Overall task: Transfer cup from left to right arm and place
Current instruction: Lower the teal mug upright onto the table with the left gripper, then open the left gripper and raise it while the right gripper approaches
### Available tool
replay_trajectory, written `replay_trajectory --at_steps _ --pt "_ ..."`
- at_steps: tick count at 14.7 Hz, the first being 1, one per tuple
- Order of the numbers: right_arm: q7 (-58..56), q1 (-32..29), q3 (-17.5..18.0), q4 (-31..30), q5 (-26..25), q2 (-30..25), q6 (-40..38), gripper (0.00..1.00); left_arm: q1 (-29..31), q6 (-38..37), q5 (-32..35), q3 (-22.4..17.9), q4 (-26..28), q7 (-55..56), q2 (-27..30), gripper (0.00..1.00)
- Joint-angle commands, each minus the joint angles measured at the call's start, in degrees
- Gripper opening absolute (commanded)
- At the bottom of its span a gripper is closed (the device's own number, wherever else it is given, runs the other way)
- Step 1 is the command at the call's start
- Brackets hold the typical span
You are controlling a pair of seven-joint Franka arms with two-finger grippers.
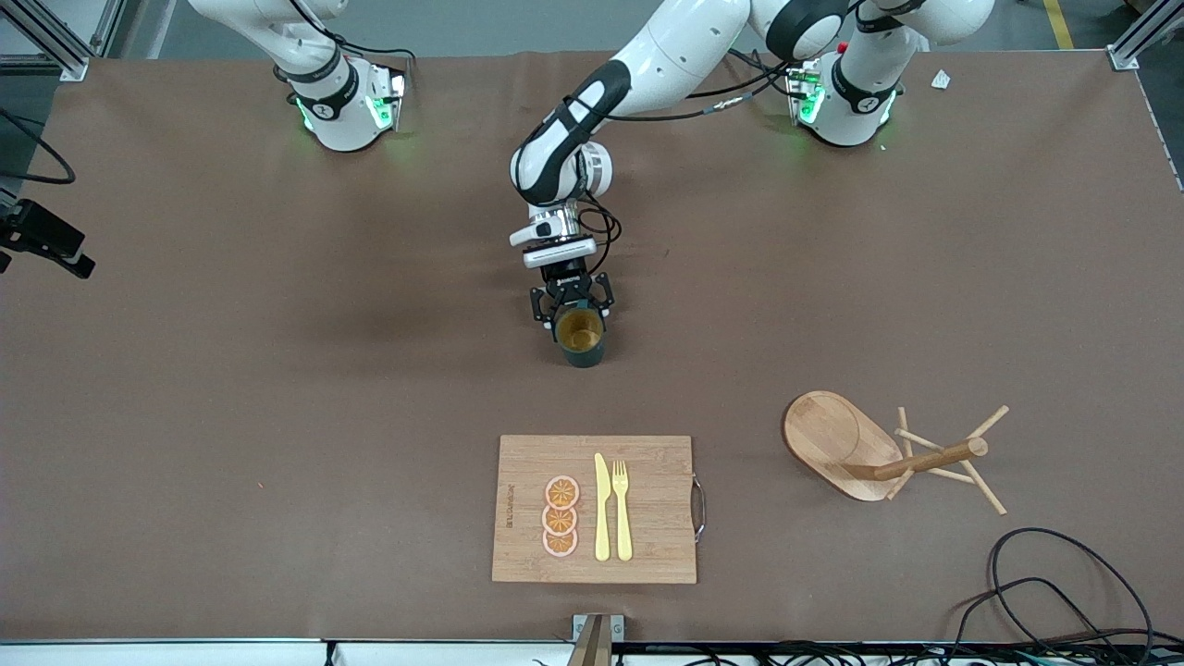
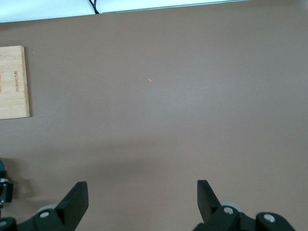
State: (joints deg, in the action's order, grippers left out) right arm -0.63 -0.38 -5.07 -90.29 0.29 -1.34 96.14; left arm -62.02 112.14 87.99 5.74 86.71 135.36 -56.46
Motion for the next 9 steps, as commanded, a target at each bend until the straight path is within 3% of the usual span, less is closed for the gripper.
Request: replay_trajectory --at_steps 1,7,9 --pt "-0.9 -1.5 1.0 -0.9 0.1 -0.7 0.2 1.0 -2.1 -2.0 -4.7 0.1 -0.7 -0.2 0.5 1.0" --pt "-1.2 -1.1 1.1 -0.8 0.1 -0.7 0.3 1.0 -3.4 -2.4 -24.9 2.3 -1.5 -10.4 8.9 1.0" --pt "-1.2 -0.8 1.5 -0.7 0.1 -0.5 0.3 1.0 -2.5 -2.5 -36.6 2.4 -4.4 -16.5 12.8 1.0"
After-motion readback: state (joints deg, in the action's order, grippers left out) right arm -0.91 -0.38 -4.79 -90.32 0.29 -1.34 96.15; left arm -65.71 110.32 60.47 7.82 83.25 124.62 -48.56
